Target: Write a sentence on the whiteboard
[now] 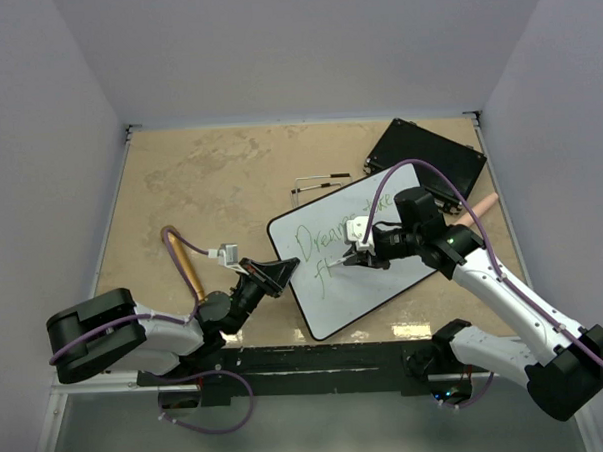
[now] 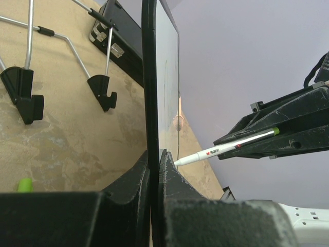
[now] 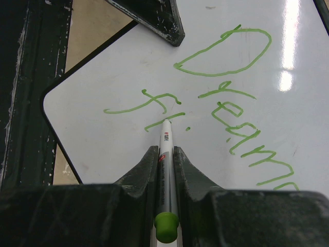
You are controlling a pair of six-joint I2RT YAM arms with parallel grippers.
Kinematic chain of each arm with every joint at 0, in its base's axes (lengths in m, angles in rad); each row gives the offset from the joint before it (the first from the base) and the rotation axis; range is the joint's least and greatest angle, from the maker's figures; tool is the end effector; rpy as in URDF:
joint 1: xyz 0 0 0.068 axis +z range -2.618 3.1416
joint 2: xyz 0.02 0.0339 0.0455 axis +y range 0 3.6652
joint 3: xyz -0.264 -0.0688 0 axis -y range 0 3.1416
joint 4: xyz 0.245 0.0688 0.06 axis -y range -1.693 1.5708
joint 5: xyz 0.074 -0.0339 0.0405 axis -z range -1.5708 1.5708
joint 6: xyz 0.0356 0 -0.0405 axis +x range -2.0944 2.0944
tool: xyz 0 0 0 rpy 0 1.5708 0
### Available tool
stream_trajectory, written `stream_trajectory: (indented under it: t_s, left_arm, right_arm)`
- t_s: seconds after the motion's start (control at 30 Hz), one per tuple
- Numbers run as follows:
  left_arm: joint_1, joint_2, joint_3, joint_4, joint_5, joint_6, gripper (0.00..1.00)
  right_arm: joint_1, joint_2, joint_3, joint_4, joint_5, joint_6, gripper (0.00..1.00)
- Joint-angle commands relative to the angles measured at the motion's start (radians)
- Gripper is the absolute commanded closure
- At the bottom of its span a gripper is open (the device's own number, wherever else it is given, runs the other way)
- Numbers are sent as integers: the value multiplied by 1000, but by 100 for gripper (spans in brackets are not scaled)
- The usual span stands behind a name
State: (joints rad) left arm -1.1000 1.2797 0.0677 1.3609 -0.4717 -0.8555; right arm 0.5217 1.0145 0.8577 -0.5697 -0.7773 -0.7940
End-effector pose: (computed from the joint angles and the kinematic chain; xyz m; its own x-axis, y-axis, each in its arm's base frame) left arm 0.1010 -0.1629 0.1737 -0.4013 -0.6941 -0.5977 0.4378 0.4278 -0.7908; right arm 0.1664 0.1244 0.2927 0.1738 -0.4865 -0.8562 -0.9783 0.0140 -0.2065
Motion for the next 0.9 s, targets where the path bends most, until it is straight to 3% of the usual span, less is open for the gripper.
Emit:
stream_trajectory:
  t_s: [0.0,0.87]
  left_arm:
    - [-1,18,-6,44,10,131,100]
    - [-1,18,-12,49,7,130,100]
  right_arm:
    - [4,4,-11,30,24,13,100]
    - [3,-5,-5,27,56,21,100]
